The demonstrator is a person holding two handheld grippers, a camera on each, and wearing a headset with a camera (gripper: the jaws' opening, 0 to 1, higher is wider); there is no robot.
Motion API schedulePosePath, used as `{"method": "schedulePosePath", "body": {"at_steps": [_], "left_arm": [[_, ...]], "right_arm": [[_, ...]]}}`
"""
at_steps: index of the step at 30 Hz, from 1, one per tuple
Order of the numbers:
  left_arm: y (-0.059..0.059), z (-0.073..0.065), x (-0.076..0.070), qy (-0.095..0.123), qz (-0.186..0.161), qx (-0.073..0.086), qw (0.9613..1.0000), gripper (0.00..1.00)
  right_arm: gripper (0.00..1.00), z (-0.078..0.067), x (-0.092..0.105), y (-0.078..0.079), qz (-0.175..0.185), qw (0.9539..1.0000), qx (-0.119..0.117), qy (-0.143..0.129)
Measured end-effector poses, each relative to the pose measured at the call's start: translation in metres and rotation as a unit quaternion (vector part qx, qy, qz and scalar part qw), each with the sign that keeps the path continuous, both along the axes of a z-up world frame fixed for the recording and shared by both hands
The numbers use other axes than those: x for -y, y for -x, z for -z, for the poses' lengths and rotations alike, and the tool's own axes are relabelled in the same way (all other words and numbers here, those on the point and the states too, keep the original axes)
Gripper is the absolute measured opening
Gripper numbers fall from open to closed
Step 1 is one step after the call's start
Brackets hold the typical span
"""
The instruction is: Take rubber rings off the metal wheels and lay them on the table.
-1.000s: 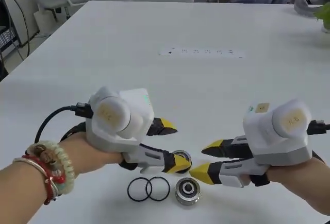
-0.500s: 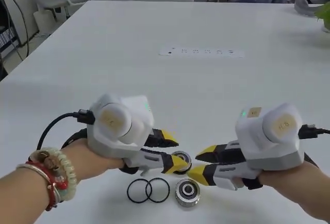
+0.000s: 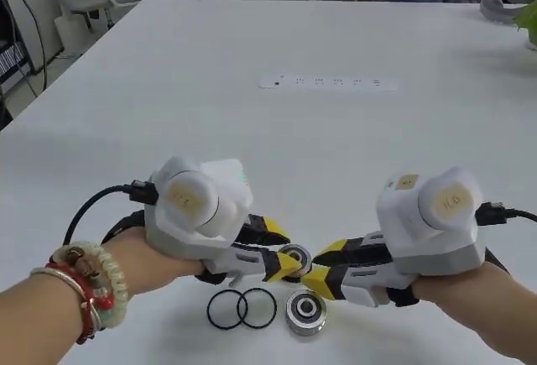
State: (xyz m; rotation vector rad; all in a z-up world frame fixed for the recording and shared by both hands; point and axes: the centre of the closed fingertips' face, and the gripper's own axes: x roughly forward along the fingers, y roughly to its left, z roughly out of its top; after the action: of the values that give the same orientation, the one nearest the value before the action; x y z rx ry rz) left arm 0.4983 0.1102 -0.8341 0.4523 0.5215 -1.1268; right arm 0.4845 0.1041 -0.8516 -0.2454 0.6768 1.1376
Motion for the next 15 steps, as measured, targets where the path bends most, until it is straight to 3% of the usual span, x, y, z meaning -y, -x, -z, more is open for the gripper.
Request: {"method": "schedulePosePath", "body": {"at_steps": [9, 15], "left_arm": [[0.0021, 0.0031, 0.0031, -0.006, 0.002, -0.002, 1.0, 0.07], [0.0031, 0.0017, 0.0026, -0.007, 0.005, 0.007, 0.9999, 0.07]], "right_arm": [[0.16, 0.0005, 0.0001, -0.0007, 0.002, 1.0, 0.004, 0.003], [0.16, 0.0015, -0.0004, -0.0011, 0.0, 1.0, 0.007, 0.007]]}}
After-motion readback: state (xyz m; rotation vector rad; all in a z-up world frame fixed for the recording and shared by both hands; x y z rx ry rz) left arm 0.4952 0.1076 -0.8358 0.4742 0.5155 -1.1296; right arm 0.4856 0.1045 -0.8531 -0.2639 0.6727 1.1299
